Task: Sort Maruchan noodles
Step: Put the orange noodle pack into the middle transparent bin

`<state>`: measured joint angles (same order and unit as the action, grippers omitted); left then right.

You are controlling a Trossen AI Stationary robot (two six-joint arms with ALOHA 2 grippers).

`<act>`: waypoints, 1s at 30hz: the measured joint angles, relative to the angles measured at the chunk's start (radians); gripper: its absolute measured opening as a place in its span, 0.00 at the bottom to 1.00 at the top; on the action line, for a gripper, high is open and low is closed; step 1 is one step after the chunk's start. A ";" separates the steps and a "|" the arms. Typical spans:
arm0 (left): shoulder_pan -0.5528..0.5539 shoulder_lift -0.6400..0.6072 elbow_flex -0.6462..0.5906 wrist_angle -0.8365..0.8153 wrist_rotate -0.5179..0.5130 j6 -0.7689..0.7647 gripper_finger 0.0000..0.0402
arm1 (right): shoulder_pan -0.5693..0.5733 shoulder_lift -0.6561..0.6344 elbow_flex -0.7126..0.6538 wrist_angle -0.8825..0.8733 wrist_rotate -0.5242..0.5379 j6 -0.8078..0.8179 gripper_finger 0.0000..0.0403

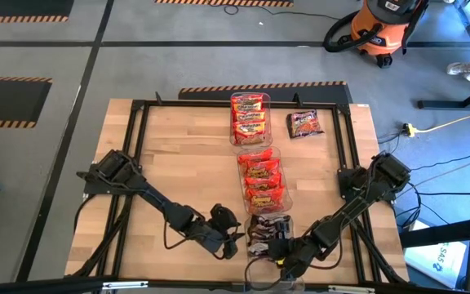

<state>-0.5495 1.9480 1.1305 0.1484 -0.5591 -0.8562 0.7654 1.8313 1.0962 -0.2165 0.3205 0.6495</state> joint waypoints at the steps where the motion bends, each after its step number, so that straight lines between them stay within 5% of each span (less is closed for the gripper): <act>1: 0.000 0.000 0.000 0.002 0.000 0.000 0.44 | 0.000 0.000 0.000 -0.003 -0.006 0.000 0.49; 9: -0.002 0.000 0.000 0.005 0.026 -0.003 0.44 | -0.001 -0.009 0.072 -0.110 -0.056 0.027 0.61; 15: -0.003 0.000 0.000 0.004 0.027 -0.004 0.44 | 0.000 -0.010 0.177 -0.286 -0.045 0.065 0.60; 30: -0.003 0.000 0.000 0.003 0.056 -0.005 0.44 | 0.000 -0.011 0.222 -0.418 0.019 0.081 0.58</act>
<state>-0.5529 1.9476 1.1305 0.1516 -0.5033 -0.8608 0.7650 1.8206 1.3178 -0.6346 0.3398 0.7307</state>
